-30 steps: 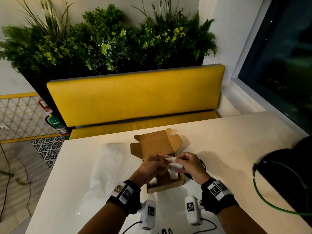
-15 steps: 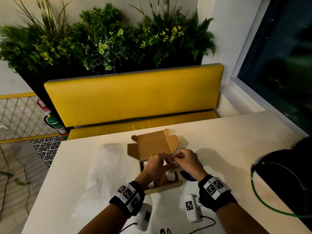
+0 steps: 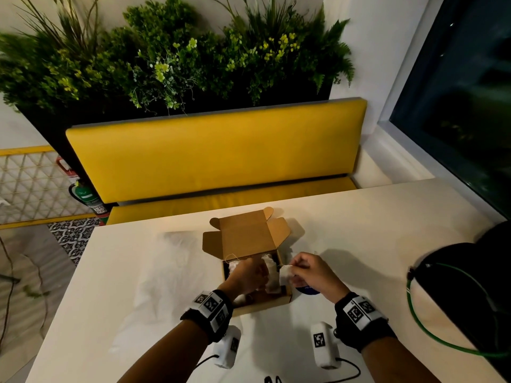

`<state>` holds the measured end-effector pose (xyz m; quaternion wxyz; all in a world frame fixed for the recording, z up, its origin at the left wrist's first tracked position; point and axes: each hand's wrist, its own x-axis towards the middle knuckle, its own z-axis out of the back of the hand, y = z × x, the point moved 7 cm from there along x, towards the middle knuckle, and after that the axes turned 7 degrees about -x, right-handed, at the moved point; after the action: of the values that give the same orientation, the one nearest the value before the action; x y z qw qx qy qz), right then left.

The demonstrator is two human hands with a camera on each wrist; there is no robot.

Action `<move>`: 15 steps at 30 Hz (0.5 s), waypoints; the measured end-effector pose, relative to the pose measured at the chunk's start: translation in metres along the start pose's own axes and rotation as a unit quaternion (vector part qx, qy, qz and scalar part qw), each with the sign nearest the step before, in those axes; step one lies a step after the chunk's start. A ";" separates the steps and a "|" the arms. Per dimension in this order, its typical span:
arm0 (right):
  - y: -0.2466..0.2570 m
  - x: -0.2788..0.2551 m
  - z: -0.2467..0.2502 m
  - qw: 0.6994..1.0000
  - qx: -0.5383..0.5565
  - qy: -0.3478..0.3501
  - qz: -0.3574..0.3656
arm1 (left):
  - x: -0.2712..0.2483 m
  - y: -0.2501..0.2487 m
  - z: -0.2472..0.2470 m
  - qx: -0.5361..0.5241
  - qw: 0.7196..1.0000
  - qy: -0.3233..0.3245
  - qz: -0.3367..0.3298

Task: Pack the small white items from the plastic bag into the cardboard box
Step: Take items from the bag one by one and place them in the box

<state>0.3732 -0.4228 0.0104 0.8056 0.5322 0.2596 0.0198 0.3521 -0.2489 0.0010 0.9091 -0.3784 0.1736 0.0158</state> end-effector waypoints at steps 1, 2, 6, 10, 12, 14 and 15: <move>-0.001 0.000 -0.002 1.000 -0.009 0.007 0.005 | 0.001 0.000 -0.005 0.009 1.000 0.011 0.013; -0.001 0.000 -0.003 1.000 -0.019 0.014 0.008 | 0.003 -0.001 -0.010 0.013 1.000 0.019 0.018; -0.002 0.002 -0.013 0.996 -0.069 0.043 0.024 | 0.009 -0.010 -0.020 0.039 0.999 0.015 0.012; 0.000 0.010 -0.020 0.995 -0.074 0.052 0.034 | 0.016 -0.003 -0.018 0.030 0.999 -0.014 0.026; 0.003 0.013 -0.023 0.995 -0.075 0.050 0.031 | 0.017 -0.003 -0.018 0.052 0.998 -0.002 0.022; 0.002 0.016 -0.026 0.993 -0.100 0.051 0.028 | 0.017 -0.004 -0.018 0.063 0.998 0.006 0.014; 0.001 0.018 -0.028 0.990 -0.127 0.050 0.032 | 0.017 -0.004 -0.017 0.061 0.998 0.008 0.011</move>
<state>0.3768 -0.3932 -0.0042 0.8517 0.4316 0.2780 0.1048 0.3634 -0.2652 -0.0131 0.9289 -0.3200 0.1858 0.0119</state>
